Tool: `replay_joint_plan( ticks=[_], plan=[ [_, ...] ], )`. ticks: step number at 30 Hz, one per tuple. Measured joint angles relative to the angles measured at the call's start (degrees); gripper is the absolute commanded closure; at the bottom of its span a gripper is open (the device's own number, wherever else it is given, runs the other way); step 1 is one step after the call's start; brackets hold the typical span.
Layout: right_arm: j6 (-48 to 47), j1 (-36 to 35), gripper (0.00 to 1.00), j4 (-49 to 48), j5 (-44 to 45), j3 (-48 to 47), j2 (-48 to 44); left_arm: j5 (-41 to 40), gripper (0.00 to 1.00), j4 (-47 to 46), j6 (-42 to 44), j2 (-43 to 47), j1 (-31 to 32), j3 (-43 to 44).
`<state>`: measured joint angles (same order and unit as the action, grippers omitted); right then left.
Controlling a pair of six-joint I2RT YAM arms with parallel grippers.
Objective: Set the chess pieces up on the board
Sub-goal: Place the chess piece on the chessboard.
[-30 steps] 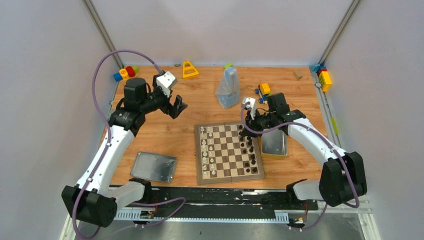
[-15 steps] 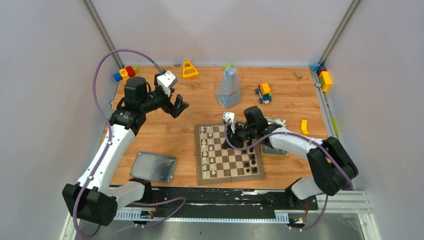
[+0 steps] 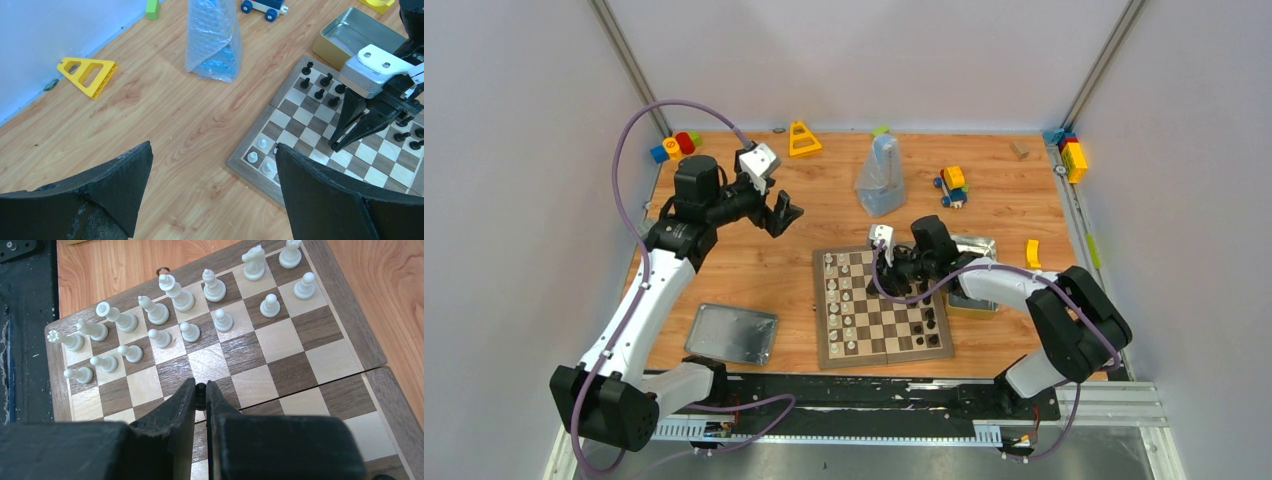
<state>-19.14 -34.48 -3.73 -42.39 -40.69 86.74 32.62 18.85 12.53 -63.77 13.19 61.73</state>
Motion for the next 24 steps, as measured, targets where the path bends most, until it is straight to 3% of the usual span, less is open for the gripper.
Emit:
replay_joint_plan(
  ticks=[24],
  plan=[
    [-0.5,0.0,0.84,-5.4,1.0,2.7,2.5,0.1,0.00,-1.1,-0.4,-0.1,0.0,-0.8]
  ],
)
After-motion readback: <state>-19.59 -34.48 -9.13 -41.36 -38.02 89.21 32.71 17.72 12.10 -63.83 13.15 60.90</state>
